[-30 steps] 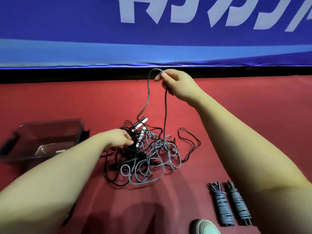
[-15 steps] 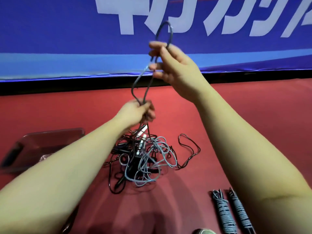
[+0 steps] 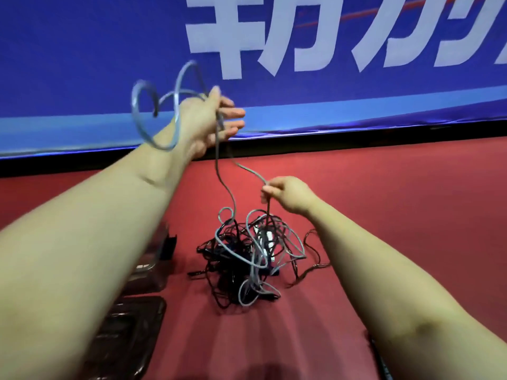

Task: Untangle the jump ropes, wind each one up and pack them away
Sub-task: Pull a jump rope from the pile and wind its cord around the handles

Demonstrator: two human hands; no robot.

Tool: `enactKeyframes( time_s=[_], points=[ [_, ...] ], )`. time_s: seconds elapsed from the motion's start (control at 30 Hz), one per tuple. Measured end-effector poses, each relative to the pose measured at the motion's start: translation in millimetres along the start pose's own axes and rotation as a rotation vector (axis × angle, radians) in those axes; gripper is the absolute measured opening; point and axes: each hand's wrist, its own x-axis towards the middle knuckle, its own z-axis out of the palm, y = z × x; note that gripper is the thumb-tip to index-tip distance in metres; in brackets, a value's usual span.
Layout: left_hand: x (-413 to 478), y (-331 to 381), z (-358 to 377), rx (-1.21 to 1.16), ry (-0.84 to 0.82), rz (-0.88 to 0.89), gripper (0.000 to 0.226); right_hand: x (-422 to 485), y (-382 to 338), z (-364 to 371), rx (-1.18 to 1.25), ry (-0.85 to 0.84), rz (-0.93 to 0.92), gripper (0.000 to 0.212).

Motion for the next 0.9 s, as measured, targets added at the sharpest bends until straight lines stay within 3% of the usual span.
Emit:
enactKeyframes(
  time_s=[0.1,0.13,0.27,0.33,0.43,0.53,0.63,0.73,0.8,0.87,0.9],
  points=[
    [4.8,-42.3,-35.5,-0.108,0.125,-0.278,0.042,0.7,-42.7,-33.3,0.754,0.169,0.007,0.03],
    [2.4,-59.7,-44.5,-0.122,0.128,-0.369,0.043,1.4,-55.1,-46.6,0.84,0.209,-0.002,0.03],
    [-22.0,-113.3,-37.5,-0.038,-0.101,-0.492,0.028,0.3,-71.8,-46.1,0.33,0.27,-0.089,0.031],
    [-30.7,-126.3,-23.6,0.052,-0.319,-0.449,0.014,-0.7,-83.3,-39.9,0.375,0.234,-0.147,0.028],
    [-34.9,-140.6,-5.9,0.262,-0.599,-0.318,0.023,2.8,-104.8,-53.2,0.595,0.363,-0.207,0.023],
    [-36.3,-148.9,6.7,0.537,-0.601,-0.154,0.011,5.9,-109.4,-69.1,0.799,0.456,-0.234,0.021],
    [-36.1,-151.8,16.7,0.452,-0.458,-0.152,0.023,7.3,-94.5,-63.0,0.917,0.31,-0.205,0.019],
    [-30.1,-133.7,20.1,0.123,-0.328,-0.203,0.029,4.8,-49.0,-42.8,0.707,0.166,-0.026,0.024],
    [-21.7,-112.9,14.7,-0.059,-0.283,-0.204,0.029,-6.0,-8.7,-21.4,0.556,-0.087,0.088,0.038],
    [-15.8,-95.6,8.1,-0.173,-0.278,-0.206,0.028,-22.1,13.2,0.0,0.413,-0.404,0.114,0.03],
    [-14.5,-90.0,6.5,-0.18,-0.285,-0.198,0.028,-26.3,14.9,6.6,0.354,-0.467,0.111,0.023]
  ],
)
